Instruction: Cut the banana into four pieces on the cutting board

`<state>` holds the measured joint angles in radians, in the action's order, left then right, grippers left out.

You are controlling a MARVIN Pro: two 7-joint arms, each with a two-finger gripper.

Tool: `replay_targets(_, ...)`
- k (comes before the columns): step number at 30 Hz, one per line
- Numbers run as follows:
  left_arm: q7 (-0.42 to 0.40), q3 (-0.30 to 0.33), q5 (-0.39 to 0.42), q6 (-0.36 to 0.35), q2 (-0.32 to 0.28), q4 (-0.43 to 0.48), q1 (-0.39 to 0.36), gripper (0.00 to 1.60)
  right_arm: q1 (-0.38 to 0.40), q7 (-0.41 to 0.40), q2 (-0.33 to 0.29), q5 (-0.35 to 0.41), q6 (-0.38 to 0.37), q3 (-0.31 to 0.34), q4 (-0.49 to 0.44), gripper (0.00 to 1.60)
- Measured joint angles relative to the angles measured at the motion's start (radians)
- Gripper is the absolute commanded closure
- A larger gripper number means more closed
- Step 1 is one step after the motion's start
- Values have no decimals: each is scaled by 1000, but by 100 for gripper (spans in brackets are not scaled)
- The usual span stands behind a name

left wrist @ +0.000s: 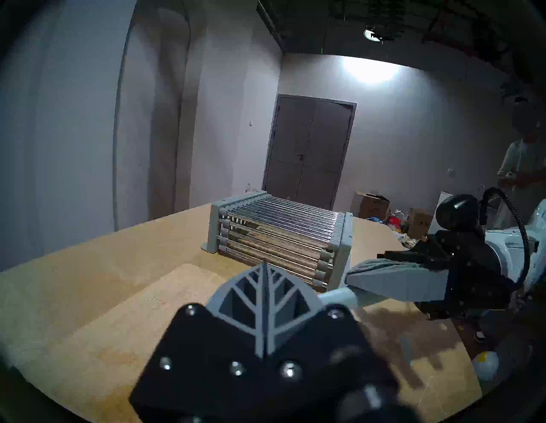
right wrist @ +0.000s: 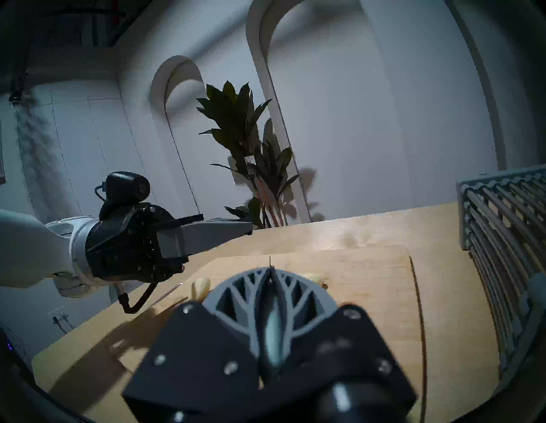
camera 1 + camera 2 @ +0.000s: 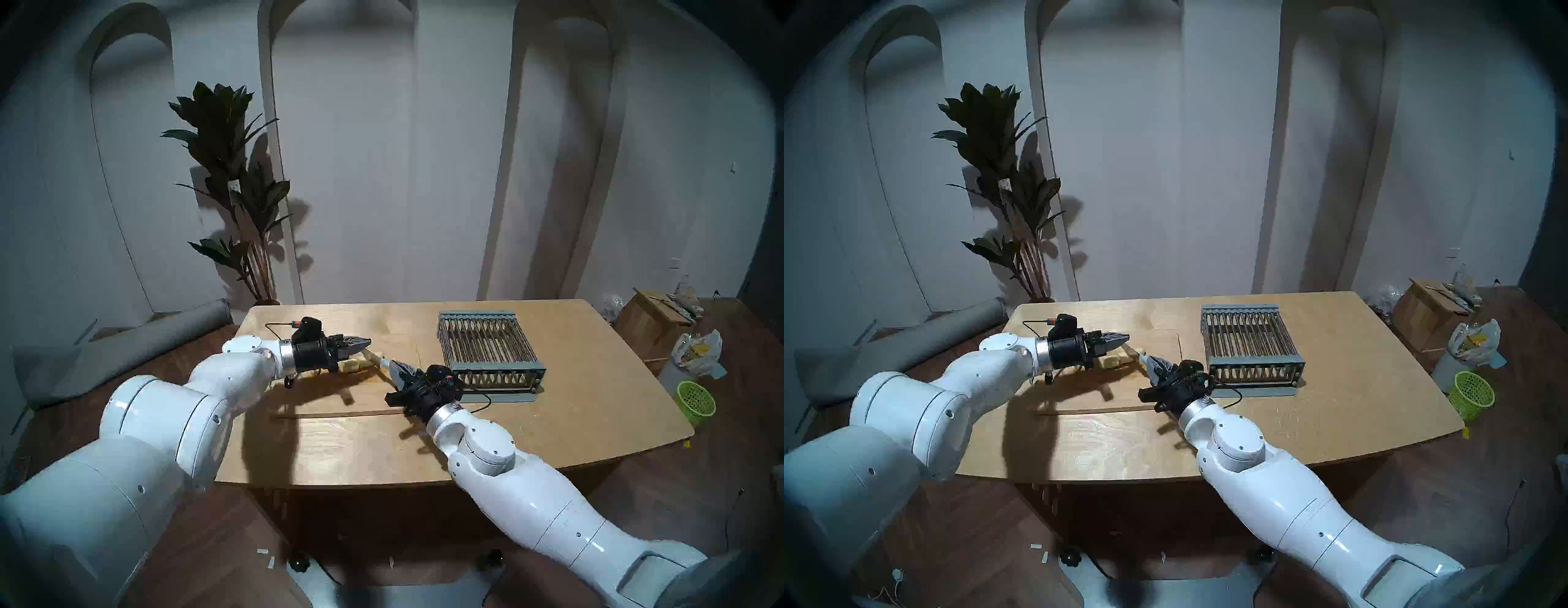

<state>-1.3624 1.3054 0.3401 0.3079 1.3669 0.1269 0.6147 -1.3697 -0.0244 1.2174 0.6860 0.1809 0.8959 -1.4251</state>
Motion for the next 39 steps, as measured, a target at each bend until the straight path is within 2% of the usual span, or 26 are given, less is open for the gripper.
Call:
replay_targets(11,31,0,-2,-5,38,4,-5,160,-5,-1,-30,-20,20,8,-2,160)
replay_targets(22,39,-1,-3,-9,65,7,-8,160,-4,-27,-31,-38,32,-6,4,160)
replay_targets(30,29,-1,-4,-10,70,8,-10,160,25,-64,-39,-95,46,-36,38,160)
replay_targets(39,24,-3,-6,-11,70,8,-10,160,60,-92,-61,-131,66,-25,79,160)
